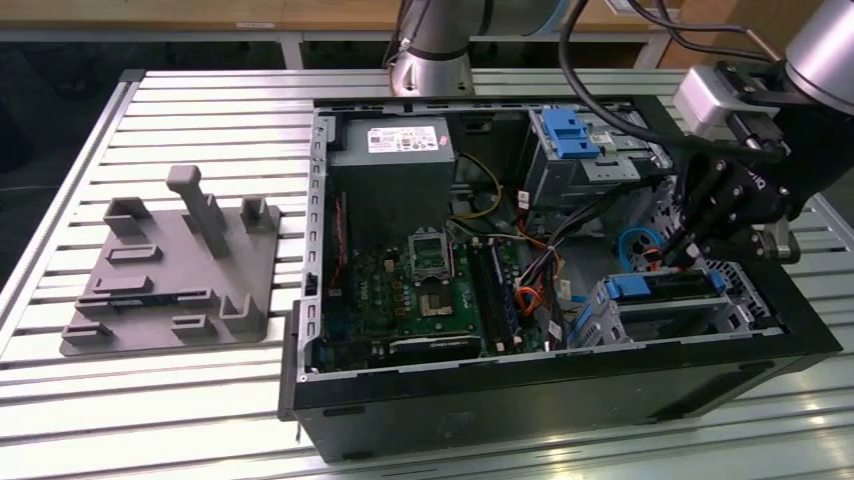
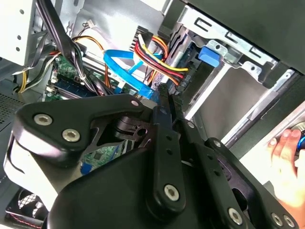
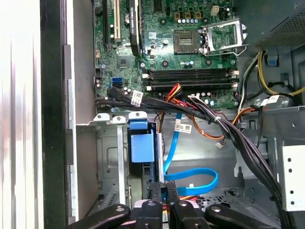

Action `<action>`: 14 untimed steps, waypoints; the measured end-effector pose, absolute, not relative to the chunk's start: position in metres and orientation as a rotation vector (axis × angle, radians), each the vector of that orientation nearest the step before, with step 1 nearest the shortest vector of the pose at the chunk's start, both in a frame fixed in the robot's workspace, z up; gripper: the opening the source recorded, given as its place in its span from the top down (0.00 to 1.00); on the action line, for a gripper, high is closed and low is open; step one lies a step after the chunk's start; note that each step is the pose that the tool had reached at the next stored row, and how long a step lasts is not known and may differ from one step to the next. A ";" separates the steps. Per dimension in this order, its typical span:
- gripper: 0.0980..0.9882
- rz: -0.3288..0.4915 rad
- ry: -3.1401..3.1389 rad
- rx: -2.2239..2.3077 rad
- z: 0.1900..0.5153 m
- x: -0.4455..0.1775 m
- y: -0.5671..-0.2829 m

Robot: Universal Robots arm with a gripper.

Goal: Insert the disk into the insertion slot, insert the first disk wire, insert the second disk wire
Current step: 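Insert the second disk wire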

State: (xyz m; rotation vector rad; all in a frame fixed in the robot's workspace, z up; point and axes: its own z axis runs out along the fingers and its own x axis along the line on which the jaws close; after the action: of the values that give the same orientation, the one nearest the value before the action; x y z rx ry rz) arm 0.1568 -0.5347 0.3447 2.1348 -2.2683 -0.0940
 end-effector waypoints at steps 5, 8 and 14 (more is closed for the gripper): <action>0.93 -0.094 -2.281 2.122 0.344 0.157 -0.538; 0.93 -0.094 -2.281 2.122 0.344 0.157 -0.538; 0.93 -0.105 -2.275 2.116 0.343 0.161 -0.538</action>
State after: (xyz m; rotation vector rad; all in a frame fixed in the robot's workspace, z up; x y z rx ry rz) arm 0.1614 -0.5381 0.3431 2.1164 -2.2753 -0.1049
